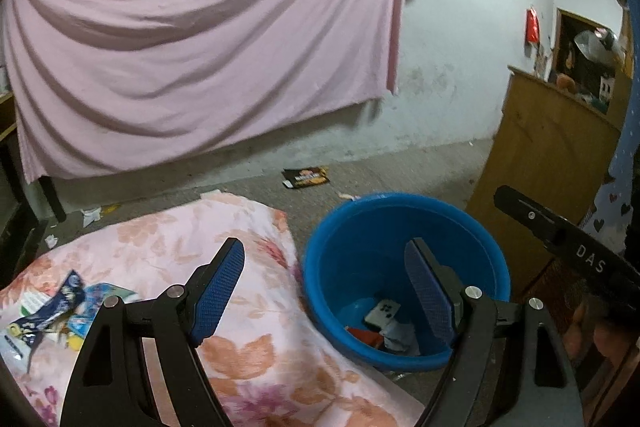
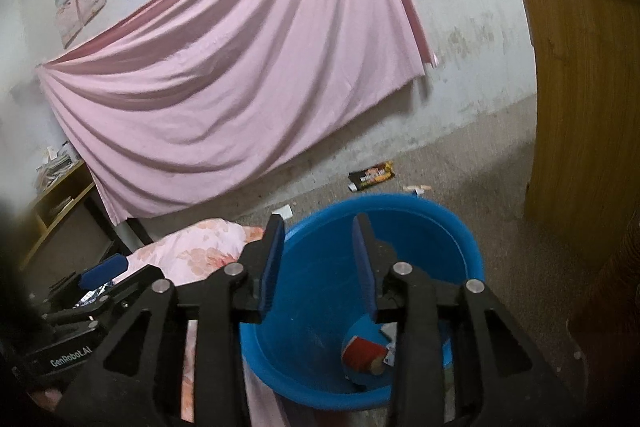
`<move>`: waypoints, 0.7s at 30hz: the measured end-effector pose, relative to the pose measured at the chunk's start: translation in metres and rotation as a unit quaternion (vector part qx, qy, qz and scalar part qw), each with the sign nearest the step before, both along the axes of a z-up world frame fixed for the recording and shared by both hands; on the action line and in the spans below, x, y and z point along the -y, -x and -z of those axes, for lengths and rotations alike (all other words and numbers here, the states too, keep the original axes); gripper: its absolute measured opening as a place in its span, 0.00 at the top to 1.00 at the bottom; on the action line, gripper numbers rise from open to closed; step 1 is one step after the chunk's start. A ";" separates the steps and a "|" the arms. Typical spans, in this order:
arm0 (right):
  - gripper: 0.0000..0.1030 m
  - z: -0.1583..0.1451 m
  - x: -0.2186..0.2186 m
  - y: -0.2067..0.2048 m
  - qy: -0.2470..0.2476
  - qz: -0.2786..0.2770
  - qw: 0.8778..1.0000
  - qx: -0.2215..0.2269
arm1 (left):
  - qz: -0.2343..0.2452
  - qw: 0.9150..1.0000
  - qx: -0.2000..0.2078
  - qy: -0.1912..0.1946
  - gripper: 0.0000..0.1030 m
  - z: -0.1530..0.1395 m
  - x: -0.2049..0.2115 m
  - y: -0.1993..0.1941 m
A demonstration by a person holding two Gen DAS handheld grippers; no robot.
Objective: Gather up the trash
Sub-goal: 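Move both tools back toward the remaining wrappers on the bed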
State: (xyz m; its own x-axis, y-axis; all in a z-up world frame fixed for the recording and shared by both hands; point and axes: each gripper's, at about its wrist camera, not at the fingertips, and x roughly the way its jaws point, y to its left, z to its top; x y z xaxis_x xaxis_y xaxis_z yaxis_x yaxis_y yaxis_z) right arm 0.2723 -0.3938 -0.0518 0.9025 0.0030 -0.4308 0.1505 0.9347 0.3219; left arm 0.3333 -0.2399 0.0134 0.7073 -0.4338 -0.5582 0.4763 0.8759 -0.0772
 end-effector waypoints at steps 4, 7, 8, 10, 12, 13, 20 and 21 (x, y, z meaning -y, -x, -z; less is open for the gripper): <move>0.29 -0.015 -0.017 0.003 0.019 -0.008 0.999 0.032 | -0.028 0.999 0.023 0.017 0.24 -0.016 -0.027 0.005; 0.20 -0.027 -0.033 0.006 0.034 -0.014 0.997 0.061 | -0.053 0.997 0.041 0.033 0.24 -0.031 -0.052 0.010; 0.17 -0.031 -0.039 0.007 0.039 -0.016 0.997 0.071 | -0.062 0.996 0.047 0.040 0.24 -0.035 -0.060 0.012; 0.11 -0.036 -0.051 0.008 0.046 -0.021 0.995 0.088 | -0.081 0.994 0.060 0.052 0.24 -0.045 -0.081 0.016; 0.04 -0.041 -0.063 0.009 0.048 -0.029 0.993 0.107 | -0.098 0.991 0.070 0.060 0.22 -0.052 -0.100 0.020; 0.01 -0.043 -0.069 0.009 0.049 -0.032 0.992 0.115 | -0.106 0.989 0.076 0.062 0.17 -0.056 -0.108 0.021; 0.00 -0.059 -0.118 0.017 0.066 -0.059 0.978 0.191 | -0.180 0.971 0.132 0.087 0.03 -0.073 -0.176 0.041; 0.00 -0.061 -0.125 0.018 0.067 -0.063 0.975 0.201 | -0.190 0.968 0.139 0.088 0.02 -0.075 -0.186 0.045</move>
